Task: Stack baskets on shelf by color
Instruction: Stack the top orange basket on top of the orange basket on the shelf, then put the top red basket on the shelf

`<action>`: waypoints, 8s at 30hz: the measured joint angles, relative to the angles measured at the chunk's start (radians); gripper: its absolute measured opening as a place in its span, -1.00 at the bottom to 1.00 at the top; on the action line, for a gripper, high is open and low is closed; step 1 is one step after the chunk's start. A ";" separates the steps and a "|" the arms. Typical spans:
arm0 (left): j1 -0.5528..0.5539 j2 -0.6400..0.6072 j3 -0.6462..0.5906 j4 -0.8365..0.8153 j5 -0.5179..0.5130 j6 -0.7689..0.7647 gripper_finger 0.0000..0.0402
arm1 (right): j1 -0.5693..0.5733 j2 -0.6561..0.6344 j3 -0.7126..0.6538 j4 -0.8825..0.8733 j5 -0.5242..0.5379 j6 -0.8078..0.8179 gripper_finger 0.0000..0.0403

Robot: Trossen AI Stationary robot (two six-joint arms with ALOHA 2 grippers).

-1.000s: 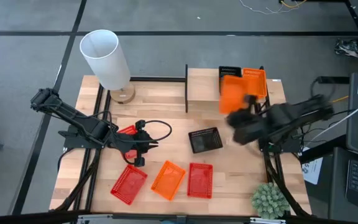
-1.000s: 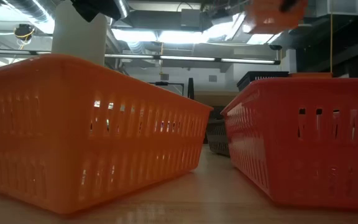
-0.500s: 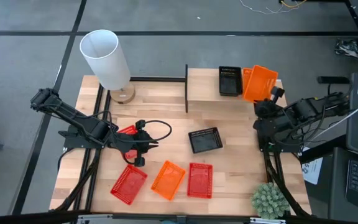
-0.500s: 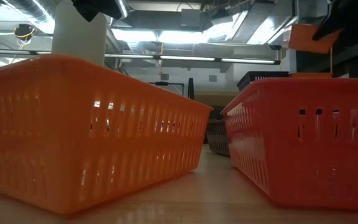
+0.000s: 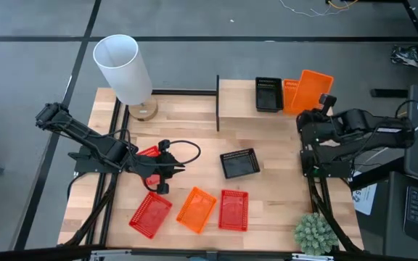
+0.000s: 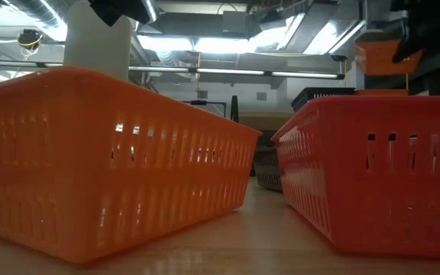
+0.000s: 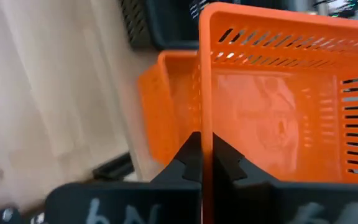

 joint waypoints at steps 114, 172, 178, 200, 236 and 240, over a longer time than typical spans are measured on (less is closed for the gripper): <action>0.063 0.000 -0.001 0.000 0.000 0.037 -0.80 | -0.450 0.155 0.076 0.122 -0.617 -0.215 -0.47; -0.178 0.006 0.038 -0.845 0.159 -0.912 -0.80 | 0.282 0.153 -0.030 0.568 -0.891 0.571 -0.47; -0.078 0.020 -0.131 -0.785 0.140 -0.988 -0.80 | 0.443 0.192 -0.030 0.637 -0.694 0.623 -0.47; 0.289 0.583 0.163 0.323 0.331 -0.137 -0.80 | 0.492 0.340 -0.030 0.734 -0.656 0.538 -0.47; -0.013 0.112 0.299 -0.751 -0.018 -0.278 -0.79 | 0.271 1.035 0.171 1.222 -0.572 -0.146 -0.47; -0.037 -0.010 0.148 -0.632 -0.027 -0.279 -0.79 | 0.252 1.057 0.171 1.229 -0.584 -0.168 -0.47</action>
